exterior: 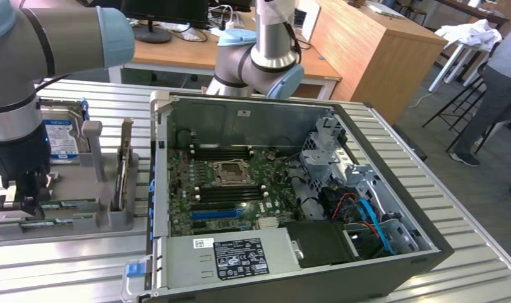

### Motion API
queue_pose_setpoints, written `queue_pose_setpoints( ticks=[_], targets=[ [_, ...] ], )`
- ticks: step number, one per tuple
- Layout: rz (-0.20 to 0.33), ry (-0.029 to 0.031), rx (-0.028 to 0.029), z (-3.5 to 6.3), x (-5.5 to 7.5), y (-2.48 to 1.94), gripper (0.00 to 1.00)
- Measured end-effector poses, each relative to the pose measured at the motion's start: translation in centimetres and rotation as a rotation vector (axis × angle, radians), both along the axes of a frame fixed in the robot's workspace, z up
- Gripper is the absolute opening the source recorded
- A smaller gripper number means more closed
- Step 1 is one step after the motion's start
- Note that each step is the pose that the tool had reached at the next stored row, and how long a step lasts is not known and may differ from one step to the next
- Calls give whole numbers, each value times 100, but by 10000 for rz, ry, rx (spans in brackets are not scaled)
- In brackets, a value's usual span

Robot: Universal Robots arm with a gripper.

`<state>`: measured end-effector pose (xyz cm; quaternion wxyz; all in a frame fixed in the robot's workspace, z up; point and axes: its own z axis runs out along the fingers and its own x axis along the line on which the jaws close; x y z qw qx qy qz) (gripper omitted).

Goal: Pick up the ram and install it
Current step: 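Pick up the ram and move it above insertion slot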

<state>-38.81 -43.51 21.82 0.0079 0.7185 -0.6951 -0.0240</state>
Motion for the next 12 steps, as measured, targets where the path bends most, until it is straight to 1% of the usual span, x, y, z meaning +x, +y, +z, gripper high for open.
queue_pose_setpoints(
  ticks=[12],
  targets=[
    [0,1,0,-18,0,0,43]
  ],
)
